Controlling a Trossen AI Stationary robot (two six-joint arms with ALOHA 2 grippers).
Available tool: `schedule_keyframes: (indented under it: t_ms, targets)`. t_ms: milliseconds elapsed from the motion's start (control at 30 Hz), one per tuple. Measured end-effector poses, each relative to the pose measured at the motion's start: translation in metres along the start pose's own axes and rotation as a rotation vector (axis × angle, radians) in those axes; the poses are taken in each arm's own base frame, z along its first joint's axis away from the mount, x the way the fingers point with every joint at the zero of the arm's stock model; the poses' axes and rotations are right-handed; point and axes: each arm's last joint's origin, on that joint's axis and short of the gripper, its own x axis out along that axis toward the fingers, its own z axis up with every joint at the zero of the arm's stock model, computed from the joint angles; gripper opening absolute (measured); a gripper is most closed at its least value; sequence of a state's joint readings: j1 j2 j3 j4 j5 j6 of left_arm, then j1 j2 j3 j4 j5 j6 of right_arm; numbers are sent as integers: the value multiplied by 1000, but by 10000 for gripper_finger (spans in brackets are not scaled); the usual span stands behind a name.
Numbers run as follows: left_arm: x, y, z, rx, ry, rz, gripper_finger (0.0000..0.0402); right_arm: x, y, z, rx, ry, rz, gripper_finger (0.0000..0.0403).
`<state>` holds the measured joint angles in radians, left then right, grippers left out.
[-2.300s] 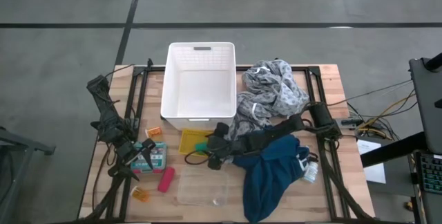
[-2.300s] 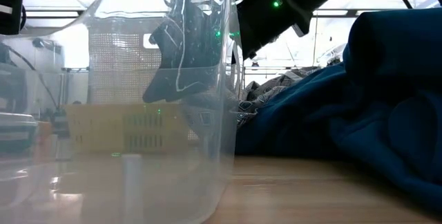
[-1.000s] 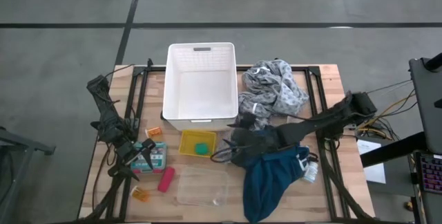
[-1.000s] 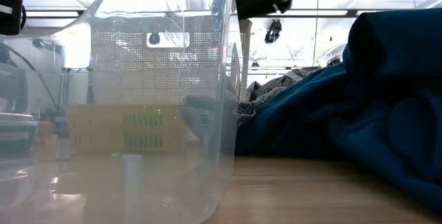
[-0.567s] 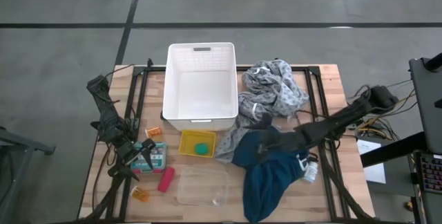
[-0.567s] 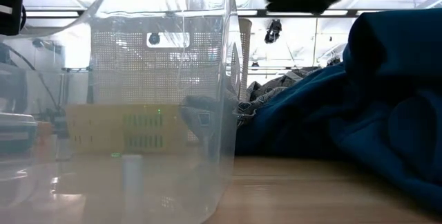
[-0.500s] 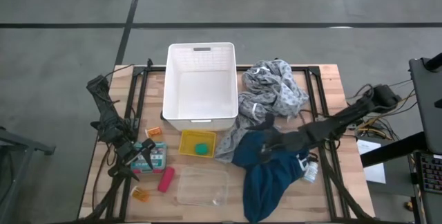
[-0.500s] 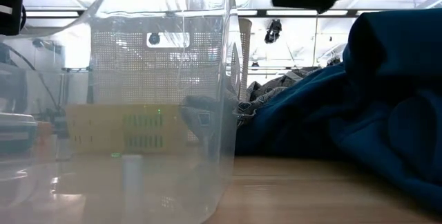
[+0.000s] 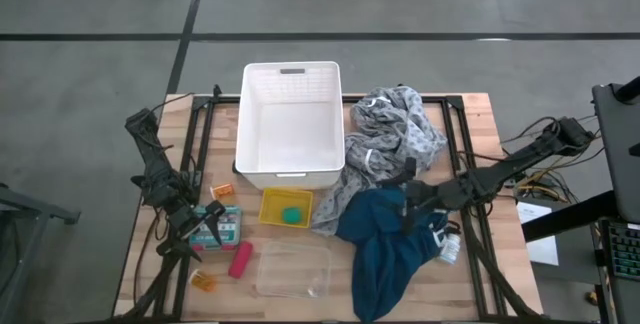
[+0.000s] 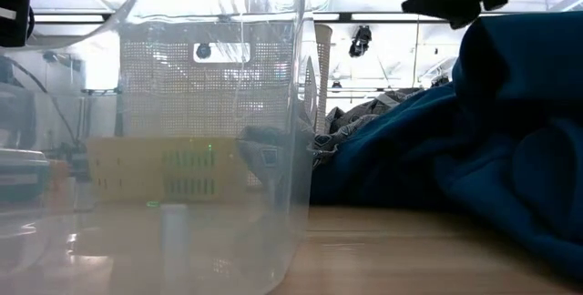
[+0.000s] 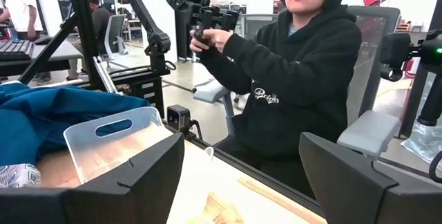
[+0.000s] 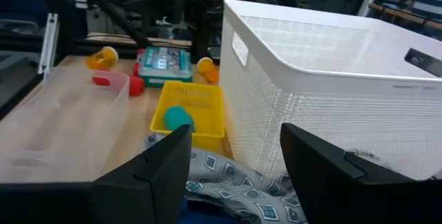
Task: Pick & Place Medicine items
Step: Put the black bandage into the yellow bin
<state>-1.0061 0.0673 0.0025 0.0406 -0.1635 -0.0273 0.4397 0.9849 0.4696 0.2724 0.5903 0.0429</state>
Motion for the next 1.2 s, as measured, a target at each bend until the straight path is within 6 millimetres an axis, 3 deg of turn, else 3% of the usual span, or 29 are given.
schedule_keyframes:
  t_ms: [167,433,1200]
  targets:
    - [0,0,0,0,0,0,292,-6,-4,0,-14,-16,5,208]
    - [0,0,0,0,0,0,292,-11,-2,4,-51,-44,154,190]
    - [0,0,0,0,1,0,292,-10,-1,5,-45,-43,157,171]
